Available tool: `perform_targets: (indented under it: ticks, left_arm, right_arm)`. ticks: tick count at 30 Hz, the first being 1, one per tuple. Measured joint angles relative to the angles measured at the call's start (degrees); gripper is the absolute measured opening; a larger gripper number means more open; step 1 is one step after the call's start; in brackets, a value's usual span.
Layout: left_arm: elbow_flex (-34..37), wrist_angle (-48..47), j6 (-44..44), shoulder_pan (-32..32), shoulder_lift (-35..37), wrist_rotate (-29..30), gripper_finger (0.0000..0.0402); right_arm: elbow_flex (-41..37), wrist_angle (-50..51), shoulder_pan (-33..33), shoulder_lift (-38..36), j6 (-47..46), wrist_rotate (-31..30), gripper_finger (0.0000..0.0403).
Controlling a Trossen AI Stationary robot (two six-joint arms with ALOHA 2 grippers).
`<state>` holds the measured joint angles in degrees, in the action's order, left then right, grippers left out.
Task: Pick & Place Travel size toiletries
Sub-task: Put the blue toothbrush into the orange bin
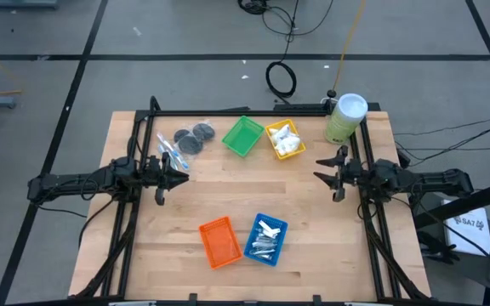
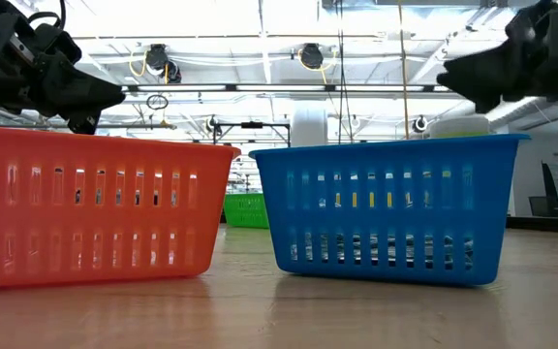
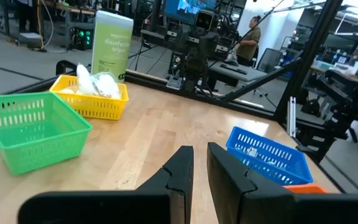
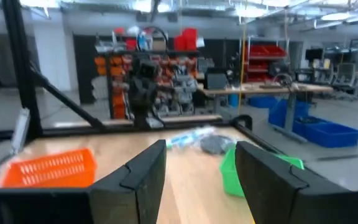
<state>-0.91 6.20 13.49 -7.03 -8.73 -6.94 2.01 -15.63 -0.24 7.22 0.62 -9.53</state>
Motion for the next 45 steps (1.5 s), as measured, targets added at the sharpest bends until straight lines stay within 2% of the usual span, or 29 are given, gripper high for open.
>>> perform_targets:
  ticks: [6, 20, 24, 29, 32, 35, 40, 42, 45]
  left_arm:
    - [0.0, 0.5, 0.7, 0.0, 0.0, 0.2, 0.0044]
    - [0.0, 3.2, 0.3, 0.0, -0.2, 3.2, 0.0044]
    - [0.0, 4.5, 3.6, 0.0, -0.2, 8.8, 0.0044]
    - [-0.9, 4.6, 14.3, 0.0, -0.3, 18.9, 0.0045]
    - [-3.4, 4.6, 16.4, 0.0, -1.5, 19.5, 0.0050]
    - [-7.0, 4.5, 16.5, 0.0, -4.9, 19.5, 0.0077]
    - [-14.3, 2.1, 14.8, 0.0, -16.2, 20.2, 0.0152]
    - [-18.6, -5.1, 15.5, 0.0, -21.1, 20.2, 0.0177]
    - [-26.3, -22.0, 21.1, 0.0, -28.6, 21.3, 0.0194]
  right_arm:
    - [-0.9, 1.8, 0.0, 0.2, -2.8, 0.7, 0.0180]
    - [-1.1, 3.9, 0.0, 0.2, -2.9, 0.7, 0.0179]
    - [-1.1, 3.9, 0.0, 0.2, -2.9, 0.7, 0.0176]
    - [-1.1, 3.9, 0.0, 0.2, -2.9, 0.7, 0.0179]
    - [-1.1, 3.9, 0.0, 0.2, -2.9, 0.7, 0.0180]
    - [-1.2, 3.9, 0.0, 0.2, -2.9, 0.7, 0.0178]
    - [-1.2, 3.9, 0.0, 0.2, -2.9, 0.7, 0.0177]
    - [-1.2, 3.9, 0.0, 0.2, -2.9, 0.7, 0.0179]
    - [-1.2, 3.9, 0.0, 0.2, -2.9, 0.7, 0.0180]
